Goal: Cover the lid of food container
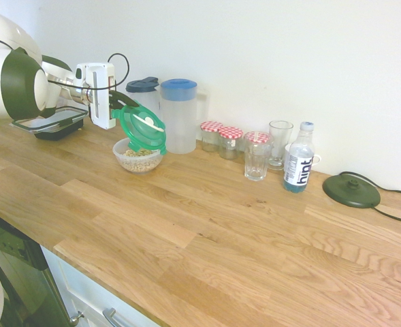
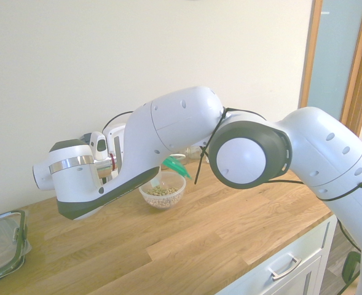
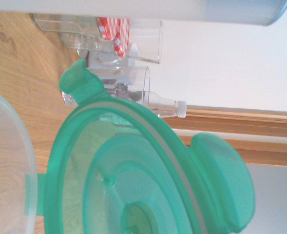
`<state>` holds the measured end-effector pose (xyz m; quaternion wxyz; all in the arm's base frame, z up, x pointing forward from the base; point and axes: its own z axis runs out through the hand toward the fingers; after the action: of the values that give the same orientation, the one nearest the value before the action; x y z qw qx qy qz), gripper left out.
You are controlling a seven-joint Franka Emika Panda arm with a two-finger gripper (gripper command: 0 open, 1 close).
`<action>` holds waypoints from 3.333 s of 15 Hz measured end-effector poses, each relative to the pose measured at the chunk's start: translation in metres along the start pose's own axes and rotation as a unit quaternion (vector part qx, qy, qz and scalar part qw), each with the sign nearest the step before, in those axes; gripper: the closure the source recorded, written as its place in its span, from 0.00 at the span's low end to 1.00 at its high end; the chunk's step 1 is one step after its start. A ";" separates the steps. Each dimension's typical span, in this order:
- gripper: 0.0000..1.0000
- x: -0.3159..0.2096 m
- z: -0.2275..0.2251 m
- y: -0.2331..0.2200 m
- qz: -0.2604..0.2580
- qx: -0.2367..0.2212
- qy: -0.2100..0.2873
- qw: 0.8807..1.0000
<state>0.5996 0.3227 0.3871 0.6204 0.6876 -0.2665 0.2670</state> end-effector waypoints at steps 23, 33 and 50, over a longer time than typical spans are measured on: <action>0.00 -0.025 -0.033 -0.014 -0.035 0.044 -0.012 0.998; 0.00 -0.029 -0.057 0.002 -0.067 0.102 -0.105 0.987; 0.00 0.077 0.019 0.135 -0.144 0.421 -0.409 0.797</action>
<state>0.5609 0.2896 0.5347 0.1338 0.9567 -0.2546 -0.0455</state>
